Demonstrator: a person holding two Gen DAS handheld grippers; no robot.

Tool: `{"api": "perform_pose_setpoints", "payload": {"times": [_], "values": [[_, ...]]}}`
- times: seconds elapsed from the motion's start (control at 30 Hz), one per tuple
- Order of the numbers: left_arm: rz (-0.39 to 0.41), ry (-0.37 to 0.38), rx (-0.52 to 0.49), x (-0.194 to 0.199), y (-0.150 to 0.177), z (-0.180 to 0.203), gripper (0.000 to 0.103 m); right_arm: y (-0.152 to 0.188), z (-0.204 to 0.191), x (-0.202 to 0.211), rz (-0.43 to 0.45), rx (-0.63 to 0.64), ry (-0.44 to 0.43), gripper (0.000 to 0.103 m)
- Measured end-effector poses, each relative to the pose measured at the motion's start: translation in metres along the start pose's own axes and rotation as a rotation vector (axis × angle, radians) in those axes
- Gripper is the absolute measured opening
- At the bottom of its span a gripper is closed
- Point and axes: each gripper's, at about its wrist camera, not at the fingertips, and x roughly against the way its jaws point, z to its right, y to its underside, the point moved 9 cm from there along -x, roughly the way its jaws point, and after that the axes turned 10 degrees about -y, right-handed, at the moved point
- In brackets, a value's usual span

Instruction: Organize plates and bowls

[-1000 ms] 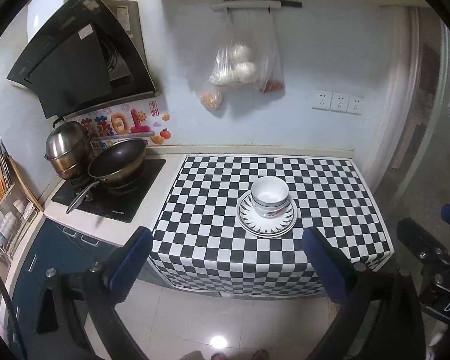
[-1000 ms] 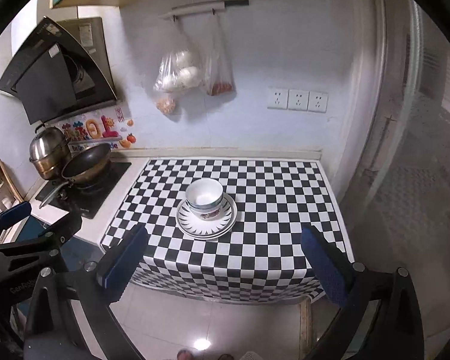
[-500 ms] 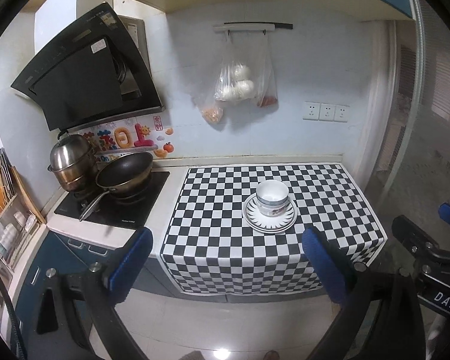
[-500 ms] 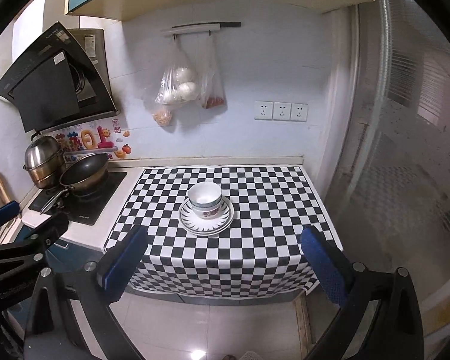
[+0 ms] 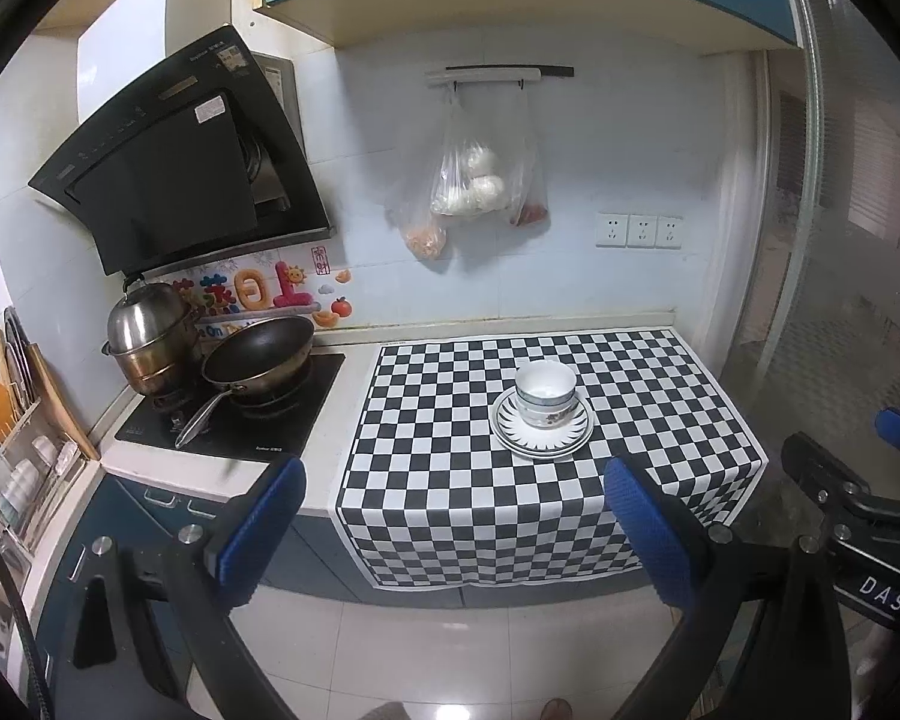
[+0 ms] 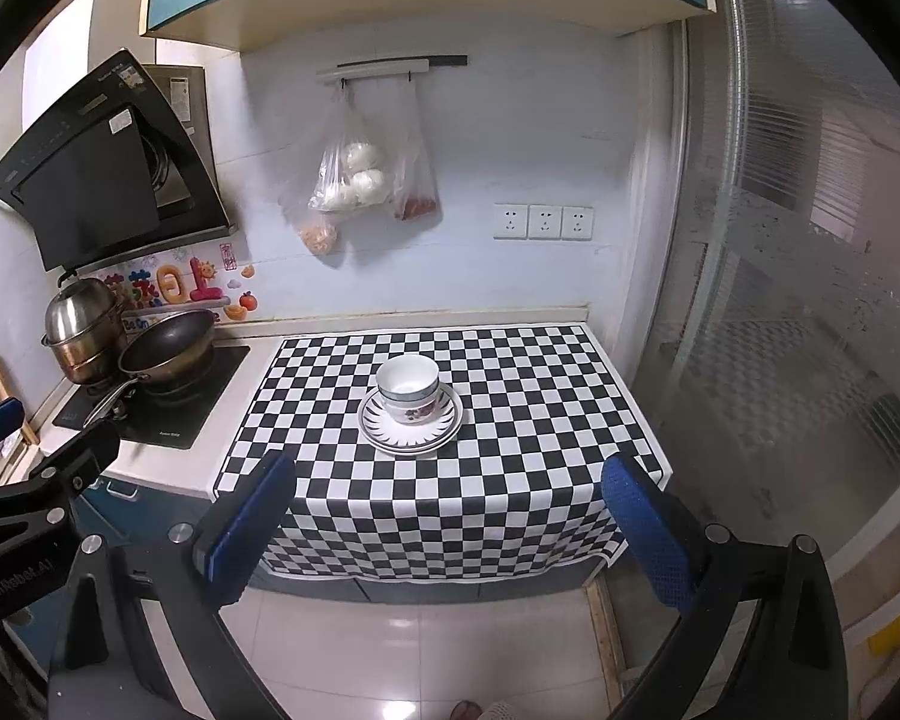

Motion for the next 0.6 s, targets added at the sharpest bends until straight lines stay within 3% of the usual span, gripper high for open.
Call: {"api": "perform_pose_setpoints", "payload": {"times": [0.6], "values": [[-0.007, 0.0, 0.015, 0.016, 0.008, 0.005, 0.102, 0.004, 0.006, 0.017, 0.005, -0.008, 0.026, 0.103]]}}
